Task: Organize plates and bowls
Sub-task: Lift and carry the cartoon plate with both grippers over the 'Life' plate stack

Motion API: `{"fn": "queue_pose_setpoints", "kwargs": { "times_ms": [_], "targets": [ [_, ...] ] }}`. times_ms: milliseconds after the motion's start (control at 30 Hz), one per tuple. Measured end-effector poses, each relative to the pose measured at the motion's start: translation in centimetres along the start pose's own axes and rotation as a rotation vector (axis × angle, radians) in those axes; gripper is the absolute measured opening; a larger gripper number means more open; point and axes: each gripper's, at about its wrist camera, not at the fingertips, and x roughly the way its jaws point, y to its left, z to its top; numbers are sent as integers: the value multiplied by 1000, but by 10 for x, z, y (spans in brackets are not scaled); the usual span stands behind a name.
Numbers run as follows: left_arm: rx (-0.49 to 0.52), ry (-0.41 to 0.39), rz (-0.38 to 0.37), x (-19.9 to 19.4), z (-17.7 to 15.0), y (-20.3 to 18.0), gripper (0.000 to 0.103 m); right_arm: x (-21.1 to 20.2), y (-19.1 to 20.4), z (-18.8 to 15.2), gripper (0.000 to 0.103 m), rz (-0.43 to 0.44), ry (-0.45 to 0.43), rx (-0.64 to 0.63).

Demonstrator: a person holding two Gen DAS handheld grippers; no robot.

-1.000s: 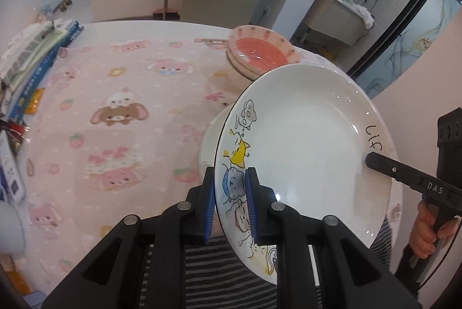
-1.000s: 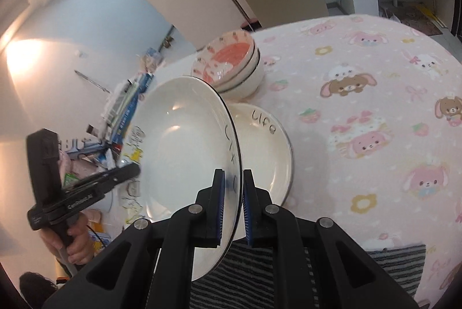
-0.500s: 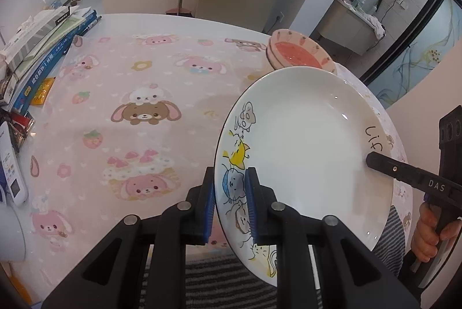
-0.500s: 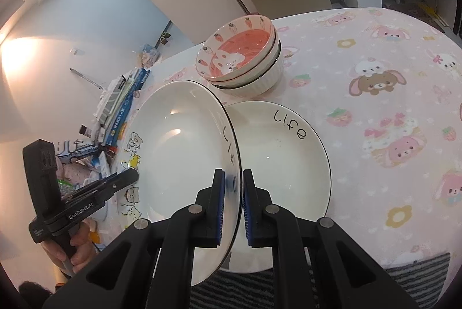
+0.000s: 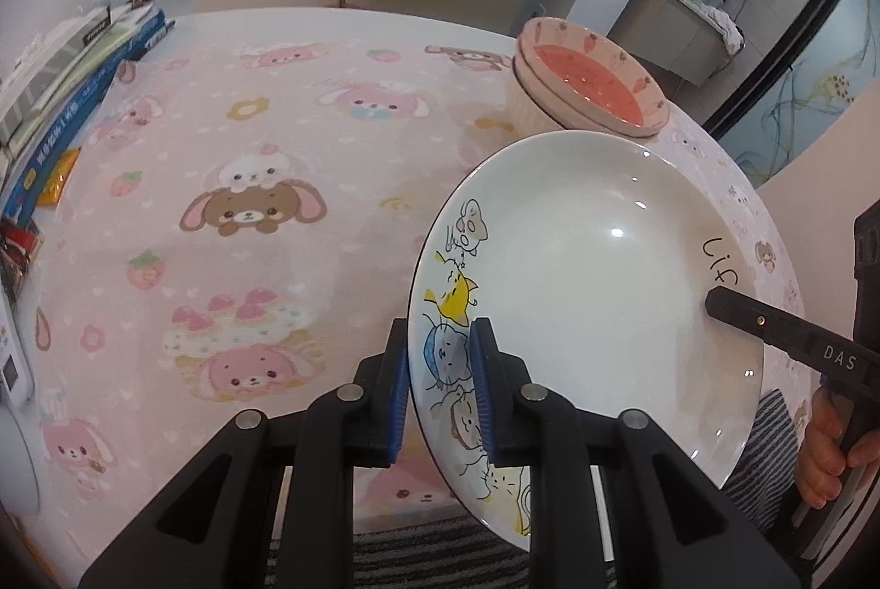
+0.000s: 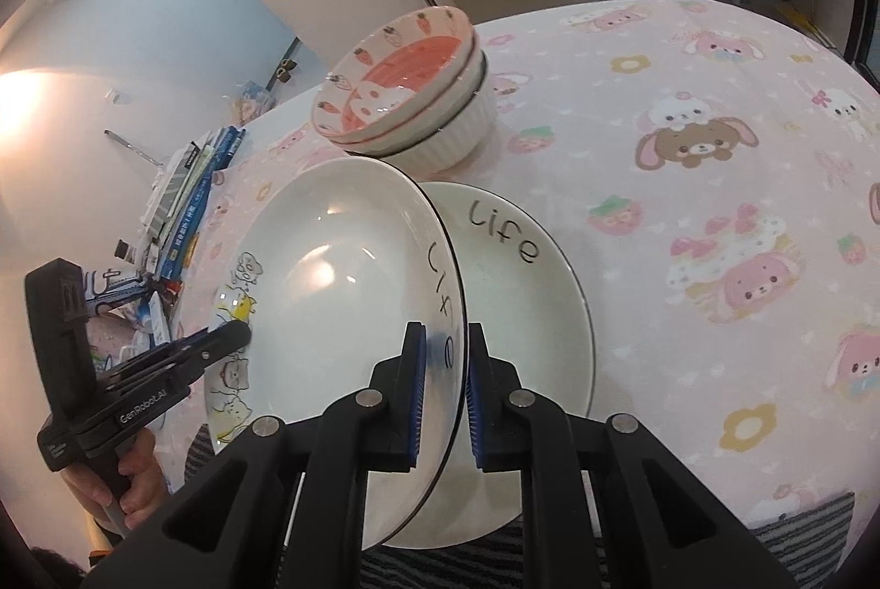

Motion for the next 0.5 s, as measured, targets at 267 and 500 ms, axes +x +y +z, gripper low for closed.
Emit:
{"fn": "queue_pose_setpoints", "kwargs": {
  "times_ms": [267, 500],
  "targets": [
    [-5, 15, -8, 11, 3, -4, 18, 9, -14, -6, 17, -8, 25, 12],
    [24, -21, 5, 14, -2, -13, 18, 9, -15, -10, 19, -57, 7, -25]
  ]
}}
